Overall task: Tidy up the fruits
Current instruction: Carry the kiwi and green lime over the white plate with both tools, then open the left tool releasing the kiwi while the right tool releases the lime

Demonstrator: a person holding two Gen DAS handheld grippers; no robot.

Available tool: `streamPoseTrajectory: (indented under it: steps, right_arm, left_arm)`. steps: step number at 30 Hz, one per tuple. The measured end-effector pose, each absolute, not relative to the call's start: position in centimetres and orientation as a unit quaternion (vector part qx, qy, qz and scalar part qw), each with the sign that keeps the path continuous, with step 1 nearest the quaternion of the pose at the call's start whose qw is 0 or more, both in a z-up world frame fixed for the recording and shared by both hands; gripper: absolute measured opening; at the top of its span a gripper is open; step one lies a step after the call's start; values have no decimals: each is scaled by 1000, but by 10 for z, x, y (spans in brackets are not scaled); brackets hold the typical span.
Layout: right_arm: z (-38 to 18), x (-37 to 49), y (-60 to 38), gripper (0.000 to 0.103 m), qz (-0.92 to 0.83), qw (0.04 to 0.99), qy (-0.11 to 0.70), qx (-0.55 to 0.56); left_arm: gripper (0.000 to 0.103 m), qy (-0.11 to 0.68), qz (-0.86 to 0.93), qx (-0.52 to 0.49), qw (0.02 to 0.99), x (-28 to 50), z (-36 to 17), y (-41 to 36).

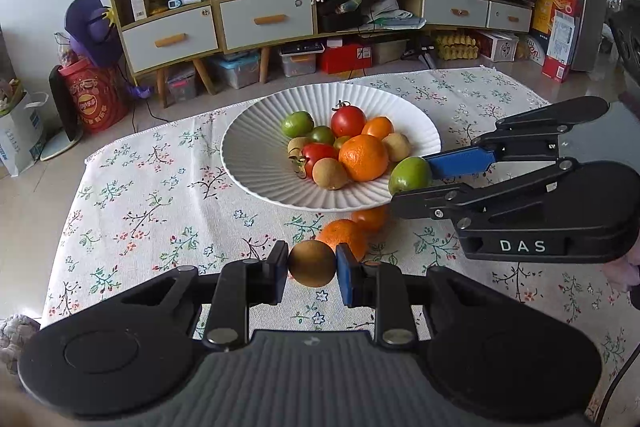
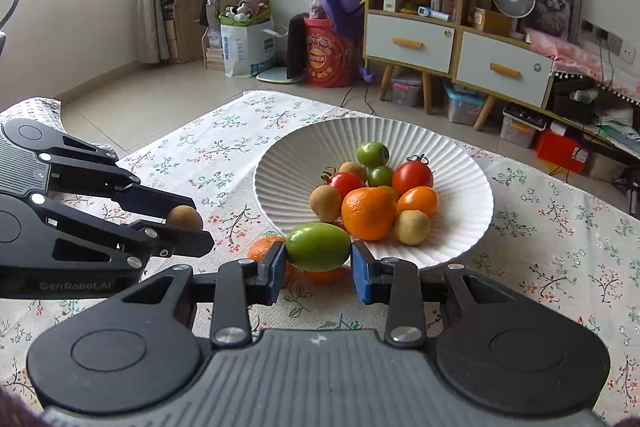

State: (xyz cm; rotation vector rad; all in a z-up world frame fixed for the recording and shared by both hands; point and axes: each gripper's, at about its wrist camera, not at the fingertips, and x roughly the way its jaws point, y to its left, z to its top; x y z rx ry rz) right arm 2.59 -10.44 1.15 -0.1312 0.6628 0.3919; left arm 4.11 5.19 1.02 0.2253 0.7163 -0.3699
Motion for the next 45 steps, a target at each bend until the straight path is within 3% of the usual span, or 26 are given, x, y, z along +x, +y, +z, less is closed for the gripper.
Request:
streamPoseTrajectory:
  steps: [19, 45]
  right_arm:
    - [13, 80, -154, 32, 94, 940, 328, -3]
    - [-6, 120, -183, 32, 176, 917, 349, 79]
  left_arm:
    - [16, 355, -130, 45, 925, 110, 23, 22]
    - [16, 382, -135, -65, 912, 178, -3, 35]
